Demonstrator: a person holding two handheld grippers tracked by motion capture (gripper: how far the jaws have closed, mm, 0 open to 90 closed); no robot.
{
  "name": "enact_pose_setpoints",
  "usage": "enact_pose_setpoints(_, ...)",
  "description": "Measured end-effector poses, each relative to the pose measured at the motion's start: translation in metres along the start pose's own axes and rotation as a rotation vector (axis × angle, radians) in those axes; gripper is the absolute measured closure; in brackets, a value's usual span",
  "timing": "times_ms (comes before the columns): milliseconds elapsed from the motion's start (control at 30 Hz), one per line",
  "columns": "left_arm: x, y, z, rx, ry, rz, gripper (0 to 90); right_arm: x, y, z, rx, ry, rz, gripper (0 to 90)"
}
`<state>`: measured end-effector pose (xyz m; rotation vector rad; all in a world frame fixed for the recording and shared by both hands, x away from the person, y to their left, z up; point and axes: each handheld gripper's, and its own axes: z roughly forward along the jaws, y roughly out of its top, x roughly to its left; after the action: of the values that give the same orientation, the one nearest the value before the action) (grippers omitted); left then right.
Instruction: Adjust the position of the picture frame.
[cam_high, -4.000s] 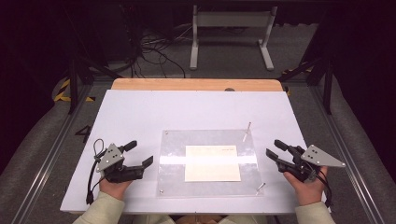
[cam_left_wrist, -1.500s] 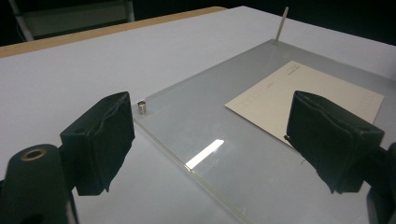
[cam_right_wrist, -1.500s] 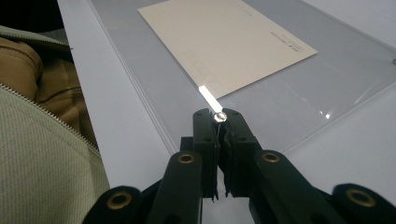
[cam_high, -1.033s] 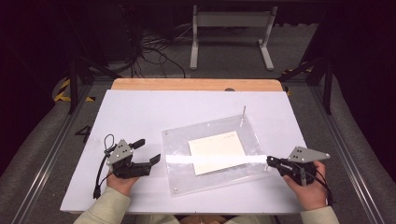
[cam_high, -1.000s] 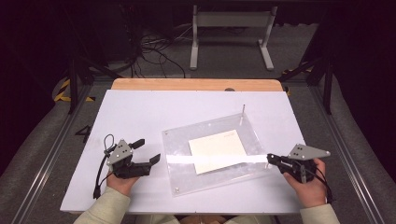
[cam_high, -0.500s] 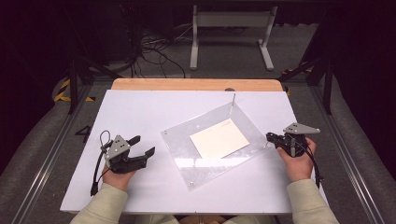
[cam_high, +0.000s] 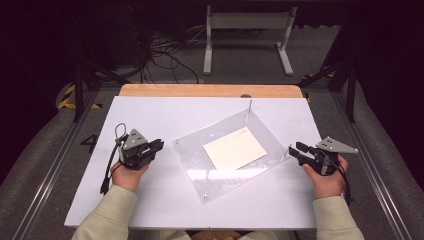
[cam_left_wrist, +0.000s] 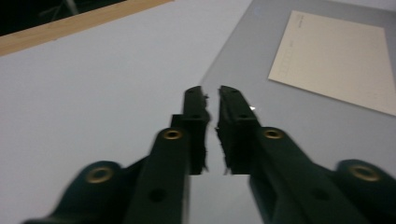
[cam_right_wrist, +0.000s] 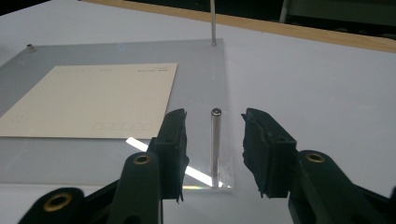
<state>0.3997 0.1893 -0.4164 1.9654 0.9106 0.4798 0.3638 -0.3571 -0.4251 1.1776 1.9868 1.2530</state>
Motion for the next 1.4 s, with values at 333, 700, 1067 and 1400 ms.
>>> enact_pose_setpoints(333,0.015,0.021,0.056,0.175,-0.135,0.012,89.8,0.012,-0.008,-0.015,0.013,0.023,-0.005,57.8)
enact_pose_setpoints(700,0.052,0.004,0.085,0.184,-0.024,-0.119,89.2,0.03,-0.022,-0.033,0.045,0.055,-0.014,57.2)
enact_pose_setpoints(1067,0.045,0.001,0.091,0.2,-0.079,-0.072,89.9,0.033,-0.026,-0.033,0.057,0.071,-0.016,56.1)
enact_pose_setpoints(1400,0.019,0.005,0.078,0.323,-0.188,0.069,90.0,0.024,-0.024,-0.035,0.068,0.037,0.006,55.5)
